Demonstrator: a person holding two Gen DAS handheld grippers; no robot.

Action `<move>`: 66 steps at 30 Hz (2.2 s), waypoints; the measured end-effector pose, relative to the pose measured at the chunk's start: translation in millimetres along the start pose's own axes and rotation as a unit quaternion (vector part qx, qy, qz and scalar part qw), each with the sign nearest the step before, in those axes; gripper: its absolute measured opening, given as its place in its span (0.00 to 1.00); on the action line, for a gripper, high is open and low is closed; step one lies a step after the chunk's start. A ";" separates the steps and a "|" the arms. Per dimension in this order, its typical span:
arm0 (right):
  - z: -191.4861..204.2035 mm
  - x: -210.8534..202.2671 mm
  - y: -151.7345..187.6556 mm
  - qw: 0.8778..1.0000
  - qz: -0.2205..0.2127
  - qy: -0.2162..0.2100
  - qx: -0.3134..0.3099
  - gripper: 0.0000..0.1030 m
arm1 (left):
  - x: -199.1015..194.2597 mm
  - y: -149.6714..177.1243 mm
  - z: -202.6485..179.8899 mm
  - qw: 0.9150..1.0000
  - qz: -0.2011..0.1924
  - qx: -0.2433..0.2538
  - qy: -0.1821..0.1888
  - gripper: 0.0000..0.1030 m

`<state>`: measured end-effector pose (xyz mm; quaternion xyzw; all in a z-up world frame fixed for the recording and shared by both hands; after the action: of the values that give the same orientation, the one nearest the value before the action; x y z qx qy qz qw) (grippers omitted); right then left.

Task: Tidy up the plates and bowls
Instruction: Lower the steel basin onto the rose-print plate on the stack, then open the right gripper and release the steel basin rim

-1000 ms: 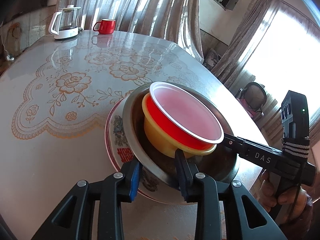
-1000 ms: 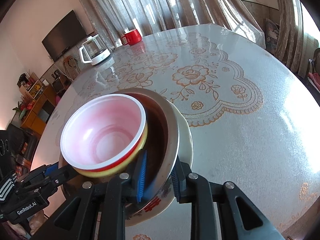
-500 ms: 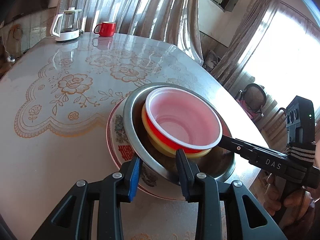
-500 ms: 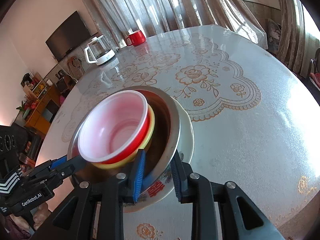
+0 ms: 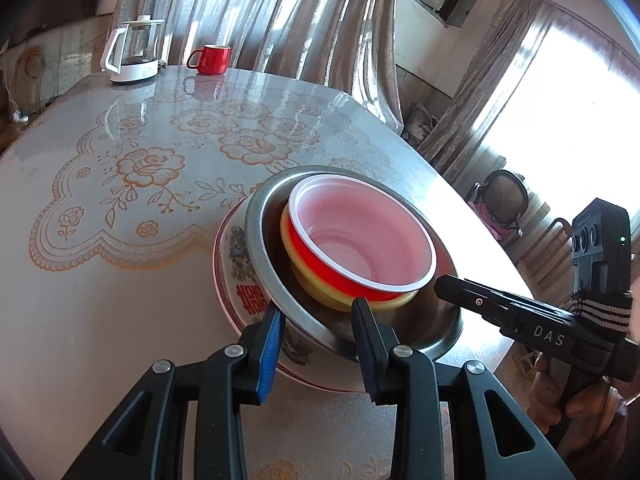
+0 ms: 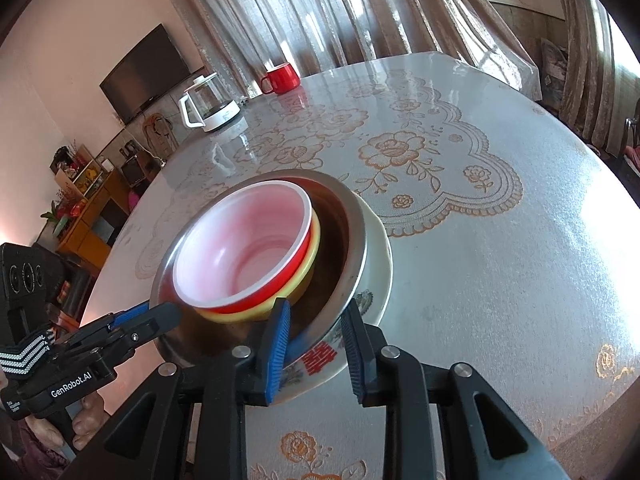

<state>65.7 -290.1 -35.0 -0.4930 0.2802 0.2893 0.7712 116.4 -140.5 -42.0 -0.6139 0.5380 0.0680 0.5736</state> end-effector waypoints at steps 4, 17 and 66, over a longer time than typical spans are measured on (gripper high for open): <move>0.4 1.1 -0.1 1.000 0.001 -0.001 0.002 0.25 | -2.2 1.0 0.1 1.000 -0.001 0.000 0.001 0.33; 4.4 2.1 4.5 1.000 0.006 -0.009 0.013 0.26 | -6.6 1.9 -1.3 1.000 -0.008 0.003 -0.023 0.34; 41.3 -36.8 15.1 0.986 -0.107 0.114 -0.064 0.46 | -58.5 10.9 15.2 0.968 -0.127 -0.004 -0.218 0.85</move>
<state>36.0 -253.1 -2.9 -0.5985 0.2922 0.1644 0.7276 92.3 -92.0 -12.9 -0.6501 0.3173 0.1291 0.6783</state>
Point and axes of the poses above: each gripper's, at about its wrist camera, not at the fingertips, and x roughly the way its jaws point, z to its left, y to its underside, the point moved 7 cm from there along x, roughly the way its jaws point, and after that the axes turned 2 degrees about -y, right-handed, at the moved point
